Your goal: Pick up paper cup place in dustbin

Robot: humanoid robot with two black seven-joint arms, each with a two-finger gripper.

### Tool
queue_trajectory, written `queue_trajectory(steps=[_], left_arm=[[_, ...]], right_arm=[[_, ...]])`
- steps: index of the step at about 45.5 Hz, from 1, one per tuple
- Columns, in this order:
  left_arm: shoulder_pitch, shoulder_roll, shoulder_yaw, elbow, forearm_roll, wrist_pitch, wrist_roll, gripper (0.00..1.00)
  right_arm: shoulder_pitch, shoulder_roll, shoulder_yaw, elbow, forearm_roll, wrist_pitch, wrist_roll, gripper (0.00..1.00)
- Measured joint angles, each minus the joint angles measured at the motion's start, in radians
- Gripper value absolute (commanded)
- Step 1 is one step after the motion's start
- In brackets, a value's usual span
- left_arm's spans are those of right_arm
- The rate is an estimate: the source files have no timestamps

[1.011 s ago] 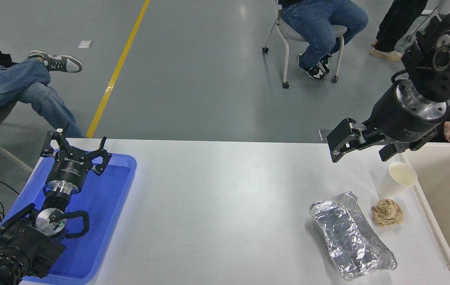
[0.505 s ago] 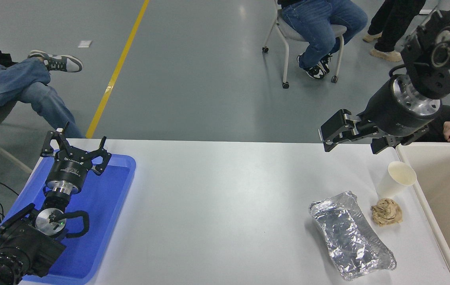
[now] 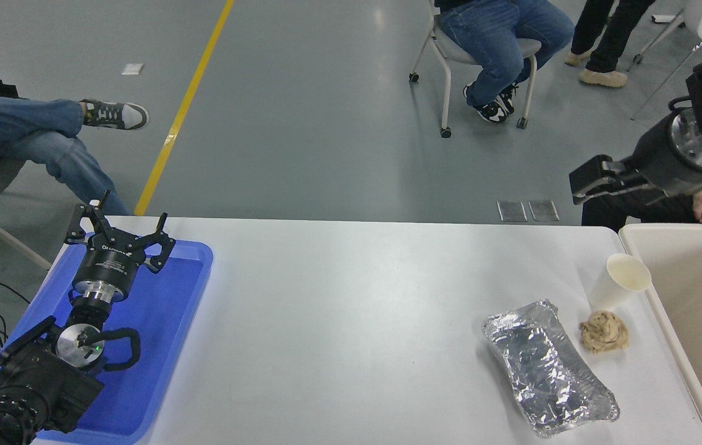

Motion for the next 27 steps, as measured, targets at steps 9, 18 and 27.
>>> queue_trajectory(steps=[9, 18, 27], left_arm=[[0.001, 0.001, 0.000, 0.000, 0.000, 0.000, 0.000, 1.00], [0.001, 0.001, 0.000, 0.000, 0.000, 0.000, 0.000, 1.00], [0.001, 0.002, 0.000, 0.000, 0.000, 0.000, 0.000, 1.00]], right_arm=[[-0.146, -0.032, 0.050, -0.095, -0.056, -0.080, 0.001, 1.00], [-0.298, -0.066, 0.132, -0.170, -0.115, -0.144, 0.003, 1.00], [-0.447, -0.092, 0.230, -0.247, -0.189, -0.189, 0.003, 1.00]])
